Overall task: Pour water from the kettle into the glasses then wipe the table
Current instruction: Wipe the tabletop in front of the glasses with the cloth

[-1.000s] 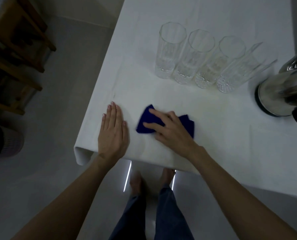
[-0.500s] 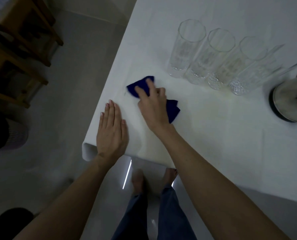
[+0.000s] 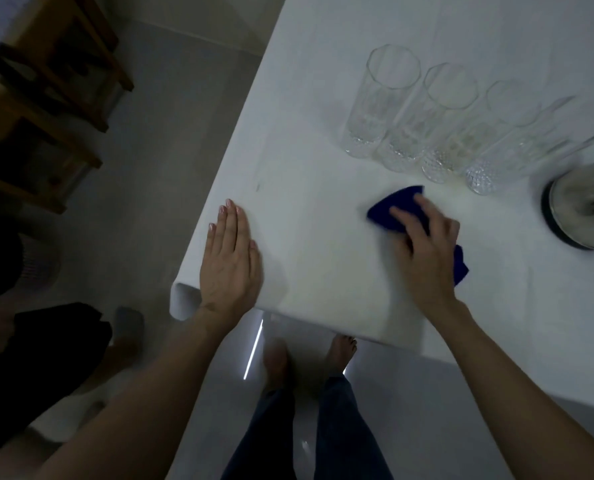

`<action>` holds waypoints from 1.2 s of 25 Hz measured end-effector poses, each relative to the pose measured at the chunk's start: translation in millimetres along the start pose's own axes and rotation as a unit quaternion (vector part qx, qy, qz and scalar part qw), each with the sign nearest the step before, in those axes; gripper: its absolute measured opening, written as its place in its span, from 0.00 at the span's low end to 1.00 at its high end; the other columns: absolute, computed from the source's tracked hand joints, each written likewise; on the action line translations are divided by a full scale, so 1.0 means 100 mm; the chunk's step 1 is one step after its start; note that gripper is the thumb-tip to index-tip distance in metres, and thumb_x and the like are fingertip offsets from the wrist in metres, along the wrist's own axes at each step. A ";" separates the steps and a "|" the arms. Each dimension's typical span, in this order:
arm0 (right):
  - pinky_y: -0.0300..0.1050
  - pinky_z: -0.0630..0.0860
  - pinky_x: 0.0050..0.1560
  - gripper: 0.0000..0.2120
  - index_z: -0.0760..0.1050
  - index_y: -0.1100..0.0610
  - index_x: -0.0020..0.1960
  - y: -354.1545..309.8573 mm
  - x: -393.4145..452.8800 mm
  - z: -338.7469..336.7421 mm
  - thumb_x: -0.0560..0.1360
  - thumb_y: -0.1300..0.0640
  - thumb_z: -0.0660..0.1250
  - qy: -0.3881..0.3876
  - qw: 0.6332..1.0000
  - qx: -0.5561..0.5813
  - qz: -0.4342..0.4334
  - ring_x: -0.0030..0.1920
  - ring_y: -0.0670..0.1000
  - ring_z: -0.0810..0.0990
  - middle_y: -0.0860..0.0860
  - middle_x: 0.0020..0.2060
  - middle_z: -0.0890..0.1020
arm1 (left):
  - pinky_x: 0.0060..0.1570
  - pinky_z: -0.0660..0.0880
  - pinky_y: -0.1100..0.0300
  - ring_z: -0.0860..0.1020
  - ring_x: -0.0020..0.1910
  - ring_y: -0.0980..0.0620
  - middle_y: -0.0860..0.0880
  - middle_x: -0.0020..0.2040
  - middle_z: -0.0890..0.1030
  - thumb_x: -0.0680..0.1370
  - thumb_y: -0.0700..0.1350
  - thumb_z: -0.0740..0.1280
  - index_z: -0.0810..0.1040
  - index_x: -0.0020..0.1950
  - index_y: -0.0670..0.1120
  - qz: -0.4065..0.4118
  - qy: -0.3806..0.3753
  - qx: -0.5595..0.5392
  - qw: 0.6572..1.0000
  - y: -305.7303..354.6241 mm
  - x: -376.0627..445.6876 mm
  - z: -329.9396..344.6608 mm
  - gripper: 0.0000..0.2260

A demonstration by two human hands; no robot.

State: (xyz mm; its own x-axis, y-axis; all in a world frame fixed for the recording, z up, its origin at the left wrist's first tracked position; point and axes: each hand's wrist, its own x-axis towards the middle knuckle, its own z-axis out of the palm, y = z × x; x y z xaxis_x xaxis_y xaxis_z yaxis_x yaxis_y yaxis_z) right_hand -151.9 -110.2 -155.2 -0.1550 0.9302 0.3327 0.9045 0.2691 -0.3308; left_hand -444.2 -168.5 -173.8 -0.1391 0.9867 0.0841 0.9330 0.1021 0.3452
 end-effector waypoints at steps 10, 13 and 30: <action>0.57 0.75 0.51 0.15 0.84 0.62 0.56 -0.96 0.15 0.45 0.74 0.63 0.64 -0.124 0.953 0.117 -0.252 0.55 0.59 0.71 0.64 0.65 0.79 | 0.77 0.42 0.57 0.47 0.79 0.50 0.43 0.80 0.51 0.83 0.47 0.45 0.50 0.79 0.39 0.006 -0.022 -0.005 1.000 -0.04 0.01 -0.02 0.25; 0.54 0.70 0.57 0.13 0.84 0.60 0.56 -0.66 -0.34 0.12 0.75 0.61 0.67 -0.216 0.901 0.130 -0.354 0.56 0.57 0.69 0.62 0.67 0.79 | 0.77 0.44 0.55 0.49 0.79 0.48 0.42 0.80 0.52 0.83 0.46 0.46 0.51 0.79 0.38 0.012 -0.021 -0.004 1.000 -0.06 0.01 -0.02 0.25; 0.59 0.73 0.53 0.19 0.81 0.64 0.60 -0.84 0.12 0.36 0.71 0.65 0.64 -0.029 0.999 0.039 0.013 0.52 0.71 0.75 0.69 0.65 0.77 | 0.77 0.45 0.54 0.51 0.79 0.47 0.40 0.79 0.53 0.83 0.43 0.50 0.52 0.78 0.36 0.010 -0.011 0.017 1.000 -0.04 0.01 0.01 0.25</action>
State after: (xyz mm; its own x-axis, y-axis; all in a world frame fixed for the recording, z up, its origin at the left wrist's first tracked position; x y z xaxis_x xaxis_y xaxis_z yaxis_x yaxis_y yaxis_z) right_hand -243.5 -113.1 -155.2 -0.1573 0.9491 0.2731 0.8752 0.2620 -0.4066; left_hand -448.0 -167.8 -175.8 -0.1131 0.9912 0.0692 0.9463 0.0863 0.3116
